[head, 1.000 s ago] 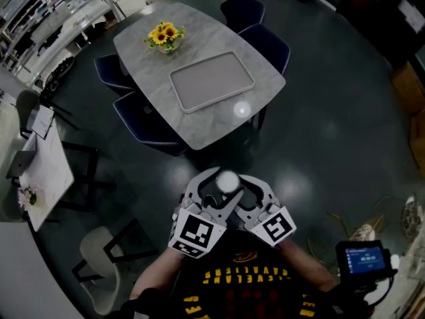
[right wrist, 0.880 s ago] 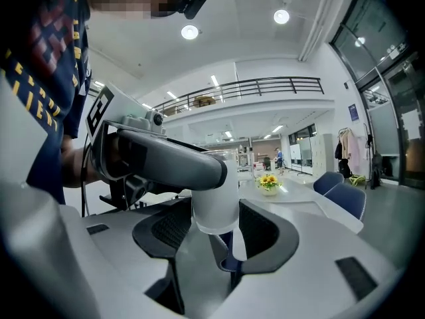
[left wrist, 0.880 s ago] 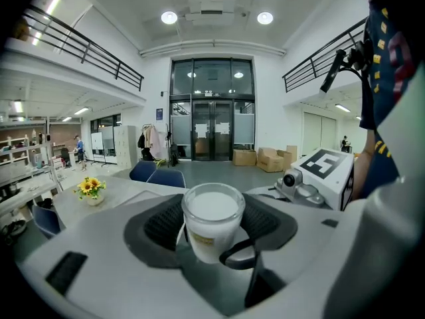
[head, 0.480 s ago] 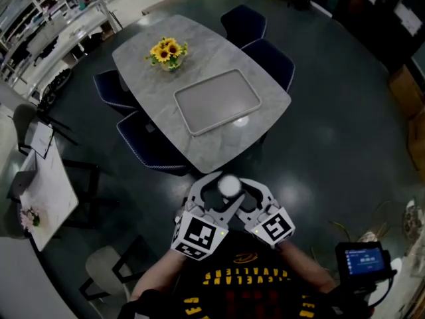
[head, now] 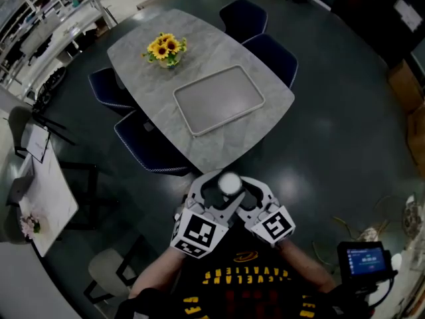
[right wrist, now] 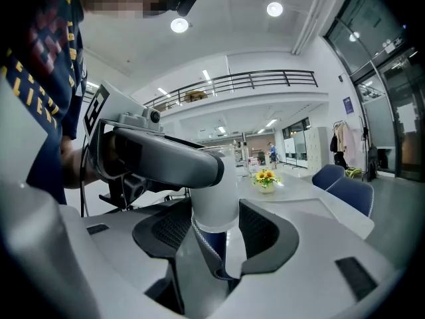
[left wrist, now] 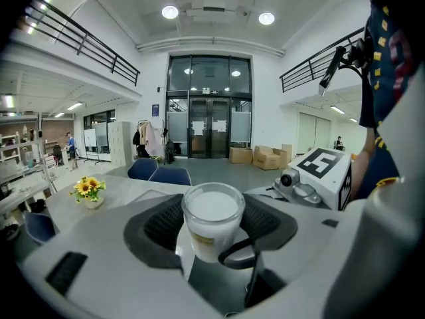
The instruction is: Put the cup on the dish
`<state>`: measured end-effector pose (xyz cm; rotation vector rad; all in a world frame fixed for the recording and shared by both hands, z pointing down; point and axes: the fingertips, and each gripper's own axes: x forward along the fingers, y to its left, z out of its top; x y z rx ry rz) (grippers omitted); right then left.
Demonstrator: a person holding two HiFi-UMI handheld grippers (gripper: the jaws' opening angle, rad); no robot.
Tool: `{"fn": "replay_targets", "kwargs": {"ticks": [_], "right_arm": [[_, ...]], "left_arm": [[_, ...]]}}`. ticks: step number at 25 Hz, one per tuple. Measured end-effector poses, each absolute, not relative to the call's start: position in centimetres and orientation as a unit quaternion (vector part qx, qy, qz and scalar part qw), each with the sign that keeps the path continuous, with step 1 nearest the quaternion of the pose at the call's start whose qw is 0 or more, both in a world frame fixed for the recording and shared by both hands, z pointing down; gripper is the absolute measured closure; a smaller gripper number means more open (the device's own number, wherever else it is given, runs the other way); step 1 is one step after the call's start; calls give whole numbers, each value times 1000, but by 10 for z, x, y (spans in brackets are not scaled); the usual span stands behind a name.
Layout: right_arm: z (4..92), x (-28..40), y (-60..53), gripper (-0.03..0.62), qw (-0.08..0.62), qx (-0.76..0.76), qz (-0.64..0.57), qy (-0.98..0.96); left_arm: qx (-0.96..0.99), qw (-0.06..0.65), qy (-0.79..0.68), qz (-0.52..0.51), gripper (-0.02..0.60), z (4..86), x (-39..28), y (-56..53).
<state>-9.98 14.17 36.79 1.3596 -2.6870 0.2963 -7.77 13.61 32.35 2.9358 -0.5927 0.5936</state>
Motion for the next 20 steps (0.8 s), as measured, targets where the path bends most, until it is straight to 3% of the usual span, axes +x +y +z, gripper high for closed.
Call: {"fn": "replay_targets", "kwargs": {"ticks": [20], "right_arm": [[368,-13,50,384,63,378,81,-920]], "left_arm": [[943,39,-269,194,311,323,8,44]]}}
